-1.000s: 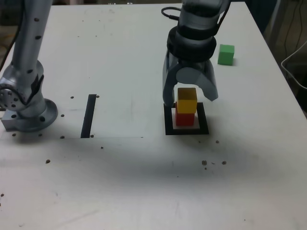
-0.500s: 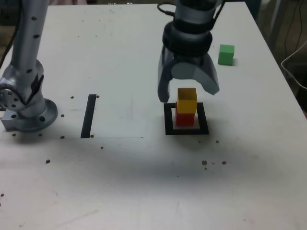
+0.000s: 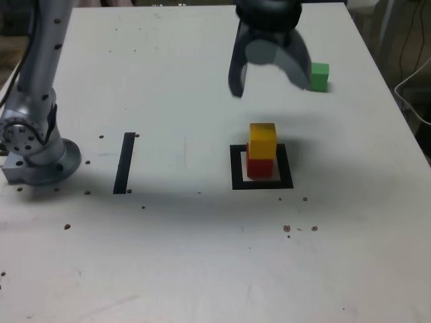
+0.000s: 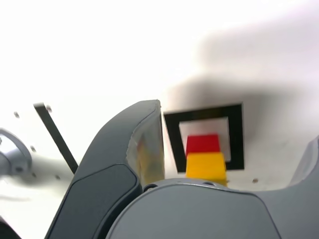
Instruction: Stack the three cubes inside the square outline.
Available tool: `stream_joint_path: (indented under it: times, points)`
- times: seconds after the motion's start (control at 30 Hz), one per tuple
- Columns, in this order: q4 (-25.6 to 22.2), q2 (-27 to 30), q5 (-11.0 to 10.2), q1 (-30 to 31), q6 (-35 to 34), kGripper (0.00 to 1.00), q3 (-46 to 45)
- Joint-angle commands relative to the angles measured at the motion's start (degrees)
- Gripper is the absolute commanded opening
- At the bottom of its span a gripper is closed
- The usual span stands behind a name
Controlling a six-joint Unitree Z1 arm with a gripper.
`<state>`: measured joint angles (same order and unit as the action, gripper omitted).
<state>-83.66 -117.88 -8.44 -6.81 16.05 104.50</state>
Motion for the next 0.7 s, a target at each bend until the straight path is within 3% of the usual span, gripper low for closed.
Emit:
stream_joint_path:
  times: [0.0, 0.13, 0.67]
  points:
    - [-1.1, -1.1, -1.0, -1.1, 1.7, 0.99, 2.0]
    - [-3.2, -4.2, -1.6, -3.1, 4.3, 0.99, 6.8]
    - [-4.1, -14.5, 2.3, -9.3, 9.7, 0.99, 21.8]
